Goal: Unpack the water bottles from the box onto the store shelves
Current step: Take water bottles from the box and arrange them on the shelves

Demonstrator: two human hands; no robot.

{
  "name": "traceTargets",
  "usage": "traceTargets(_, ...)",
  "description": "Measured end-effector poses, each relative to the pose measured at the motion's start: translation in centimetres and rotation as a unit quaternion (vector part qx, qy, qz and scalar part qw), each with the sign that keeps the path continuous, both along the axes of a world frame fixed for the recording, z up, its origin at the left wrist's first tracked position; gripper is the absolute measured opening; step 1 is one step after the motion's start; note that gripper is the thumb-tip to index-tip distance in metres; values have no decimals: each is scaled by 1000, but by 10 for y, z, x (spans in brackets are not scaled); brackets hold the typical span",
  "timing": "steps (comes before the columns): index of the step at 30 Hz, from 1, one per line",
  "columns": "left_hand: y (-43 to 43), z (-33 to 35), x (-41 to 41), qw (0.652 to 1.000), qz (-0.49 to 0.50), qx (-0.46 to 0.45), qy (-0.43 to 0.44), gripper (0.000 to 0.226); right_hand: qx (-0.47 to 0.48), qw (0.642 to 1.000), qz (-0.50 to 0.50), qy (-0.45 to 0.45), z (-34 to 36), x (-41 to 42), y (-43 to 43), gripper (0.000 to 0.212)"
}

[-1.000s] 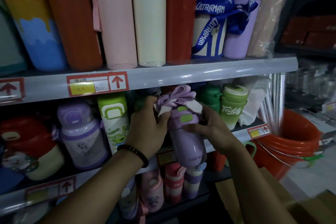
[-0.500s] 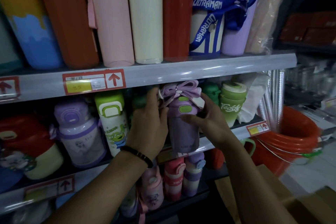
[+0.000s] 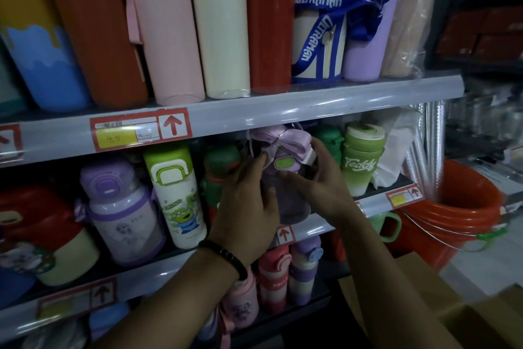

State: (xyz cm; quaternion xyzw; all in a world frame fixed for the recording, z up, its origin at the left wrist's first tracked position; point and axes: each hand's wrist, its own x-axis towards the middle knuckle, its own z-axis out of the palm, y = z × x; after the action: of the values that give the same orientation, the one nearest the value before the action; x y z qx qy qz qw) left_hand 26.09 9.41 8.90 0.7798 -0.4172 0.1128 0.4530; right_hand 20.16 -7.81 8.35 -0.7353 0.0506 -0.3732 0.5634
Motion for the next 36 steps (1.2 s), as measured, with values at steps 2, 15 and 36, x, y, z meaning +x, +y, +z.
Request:
traceTargets(2, -2, -3, -2, 1000, 4, 7, 7, 67, -21, 1000, -5, 20, 1, -1, -2, 61)
traceTargets(15, -5, -2, -15, 998, -33, 49, -24, 74, -143, 983, -101, 47, -4, 5, -9, 63)
traceTargets(36, -2, -11, -27, 995, 16, 93, -15, 82, -199, 968, -77, 132, 8, -3, -26, 64)
